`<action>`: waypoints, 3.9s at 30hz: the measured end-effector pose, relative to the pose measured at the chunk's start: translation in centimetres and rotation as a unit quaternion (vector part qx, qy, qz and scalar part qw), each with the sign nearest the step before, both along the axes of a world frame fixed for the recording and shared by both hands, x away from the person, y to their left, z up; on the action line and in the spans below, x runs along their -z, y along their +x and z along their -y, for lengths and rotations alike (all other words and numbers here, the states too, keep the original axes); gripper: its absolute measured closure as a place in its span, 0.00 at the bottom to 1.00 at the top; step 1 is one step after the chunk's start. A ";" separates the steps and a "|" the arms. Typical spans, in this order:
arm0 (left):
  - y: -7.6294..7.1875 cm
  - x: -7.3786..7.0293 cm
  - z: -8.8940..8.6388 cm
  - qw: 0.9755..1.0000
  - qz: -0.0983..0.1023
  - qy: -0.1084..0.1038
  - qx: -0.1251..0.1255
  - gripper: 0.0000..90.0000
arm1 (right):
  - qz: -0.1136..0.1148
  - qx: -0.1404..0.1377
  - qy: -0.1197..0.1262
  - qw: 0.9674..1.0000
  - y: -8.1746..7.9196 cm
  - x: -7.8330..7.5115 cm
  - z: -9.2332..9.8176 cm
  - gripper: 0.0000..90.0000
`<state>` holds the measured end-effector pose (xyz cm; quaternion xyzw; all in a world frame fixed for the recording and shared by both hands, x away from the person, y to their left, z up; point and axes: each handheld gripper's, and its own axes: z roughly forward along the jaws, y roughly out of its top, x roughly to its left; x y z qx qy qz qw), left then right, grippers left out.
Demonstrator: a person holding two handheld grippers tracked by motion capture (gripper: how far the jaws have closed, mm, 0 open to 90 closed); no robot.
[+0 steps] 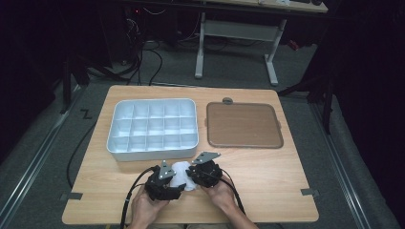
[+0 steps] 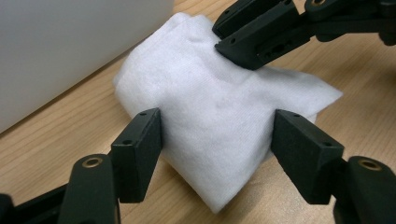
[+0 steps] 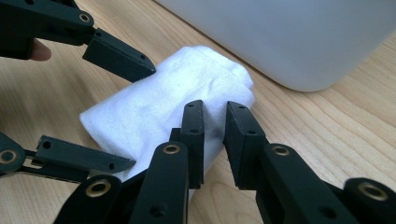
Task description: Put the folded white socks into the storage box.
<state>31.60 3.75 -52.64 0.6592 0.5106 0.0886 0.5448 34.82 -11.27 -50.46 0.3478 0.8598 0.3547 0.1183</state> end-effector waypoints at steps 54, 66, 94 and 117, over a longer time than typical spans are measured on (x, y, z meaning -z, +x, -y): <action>1.8 -3.0 -5.3 0.996 -0.028 -0.075 -0.048 0.31 | 0.015 0.027 0.048 0.998 -1.0 1.2 0.3 0.80; 4.9 -2.1 -4.8 0.989 -0.061 -0.094 -0.093 0.30 | 0.024 0.102 0.036 0.994 -1.8 1.4 7.3 0.72; 5.2 -0.3 -4.4 0.985 -0.103 -0.100 -0.094 0.56 | 0.043 0.288 -0.013 0.957 -2.9 2.6 21.4 0.50; 4.2 -1.4 -4.0 0.988 -0.103 -0.100 -0.057 0.80 | 0.040 0.285 -0.012 0.958 -2.8 2.6 21.4 0.45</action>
